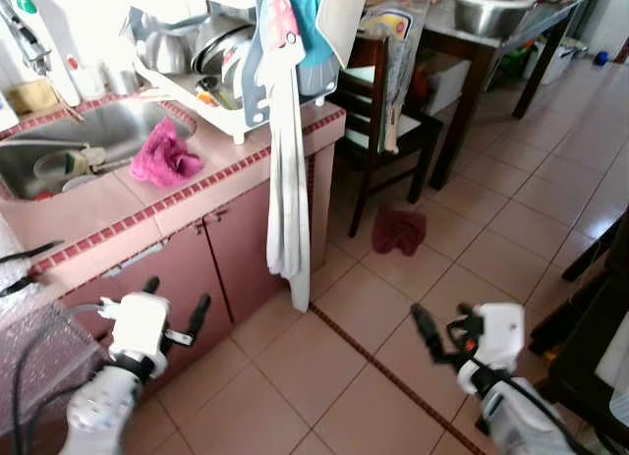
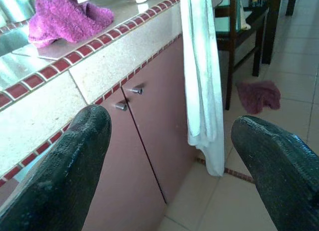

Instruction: Kitchen organization

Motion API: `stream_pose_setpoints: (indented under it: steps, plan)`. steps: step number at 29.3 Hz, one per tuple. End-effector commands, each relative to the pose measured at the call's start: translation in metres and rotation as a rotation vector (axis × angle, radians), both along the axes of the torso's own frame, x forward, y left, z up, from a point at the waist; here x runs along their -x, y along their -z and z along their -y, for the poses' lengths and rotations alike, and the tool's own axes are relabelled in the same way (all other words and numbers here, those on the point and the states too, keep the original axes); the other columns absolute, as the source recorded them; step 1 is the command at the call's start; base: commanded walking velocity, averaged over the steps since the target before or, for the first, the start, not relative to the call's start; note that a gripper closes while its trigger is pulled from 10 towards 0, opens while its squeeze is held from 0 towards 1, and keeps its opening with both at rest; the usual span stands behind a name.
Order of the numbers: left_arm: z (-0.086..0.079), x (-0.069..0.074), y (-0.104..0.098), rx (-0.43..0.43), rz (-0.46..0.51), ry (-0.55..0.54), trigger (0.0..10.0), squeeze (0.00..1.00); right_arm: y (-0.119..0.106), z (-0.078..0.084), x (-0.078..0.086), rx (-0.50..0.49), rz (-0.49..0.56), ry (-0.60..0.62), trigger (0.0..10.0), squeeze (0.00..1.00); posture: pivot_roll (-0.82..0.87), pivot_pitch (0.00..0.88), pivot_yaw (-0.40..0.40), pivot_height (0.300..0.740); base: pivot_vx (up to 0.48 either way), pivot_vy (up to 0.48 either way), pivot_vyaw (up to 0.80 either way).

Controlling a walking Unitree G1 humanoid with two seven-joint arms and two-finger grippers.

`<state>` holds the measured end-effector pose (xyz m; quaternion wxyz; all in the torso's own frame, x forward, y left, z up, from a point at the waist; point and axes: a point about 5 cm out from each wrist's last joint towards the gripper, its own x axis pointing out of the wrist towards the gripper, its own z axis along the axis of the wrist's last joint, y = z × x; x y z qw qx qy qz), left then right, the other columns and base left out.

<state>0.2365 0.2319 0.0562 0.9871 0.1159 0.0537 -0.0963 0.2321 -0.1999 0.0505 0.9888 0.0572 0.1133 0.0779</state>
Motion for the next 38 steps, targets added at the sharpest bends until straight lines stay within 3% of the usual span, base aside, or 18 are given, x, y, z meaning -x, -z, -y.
stream_pose_setpoints:
  steps: [1,4,7,11,17,20,27,33,38]
  plan:
    - [0.002,0.000,-0.002,0.018,-0.025,0.014,10.0,0.00,-0.004,0.005,0.005,0.041,0.007,0.011,10.0,0.00,-0.02,0.000,0.014,0.740,0.000,0.000,0.00]
    - [0.021,-0.001,-0.008,0.085,0.001,-0.007,10.0,0.00,-0.009,0.007,0.015,0.019,-0.004,0.098,10.0,0.00,-0.04,0.000,0.027,0.740,0.000,0.000,0.00]
    - [0.035,-0.008,-0.013,0.132,0.007,-0.041,10.0,0.00,-0.017,-0.012,0.013,0.003,0.016,0.057,10.0,0.00,-0.03,0.000,0.018,0.740,0.000,0.000,0.00]
    - [0.046,-0.011,-0.013,0.082,-0.010,-0.026,10.0,0.00,-0.028,-0.019,0.003,0.030,0.043,0.003,10.0,0.00,-0.03,0.000,0.008,0.740,0.000,0.000,0.60]
    - [0.058,-0.015,-0.012,0.094,-0.017,-0.054,10.0,0.00,-0.036,-0.019,-0.008,0.033,0.059,-0.007,10.0,0.00,-0.03,0.000,-0.001,0.740,0.000,0.000,0.80]
    - [0.054,-0.023,-0.013,0.042,-0.013,-0.116,10.0,0.00,-0.041,-0.029,-0.014,0.031,0.086,-0.032,10.0,0.00,-0.03,0.000,0.005,0.740,0.000,0.000,0.80]
    - [0.055,-0.034,-0.017,0.035,-0.006,-0.130,10.0,0.00,-0.037,-0.033,-0.014,0.029,0.078,-0.023,10.0,0.00,-0.03,0.000,0.021,0.740,0.000,0.000,0.80]
    - [0.059,-0.034,-0.019,0.042,0.003,-0.115,10.0,0.00,-0.038,-0.036,-0.014,0.019,0.083,-0.015,10.0,0.00,-0.02,0.000,0.022,0.740,0.000,0.000,0.80]
    - [0.064,-0.032,-0.018,0.100,-0.018,-0.092,10.0,0.00,-0.037,-0.036,-0.015,-0.009,0.086,-0.002,10.0,0.00,-0.02,0.000,0.026,0.740,0.000,0.000,0.59]
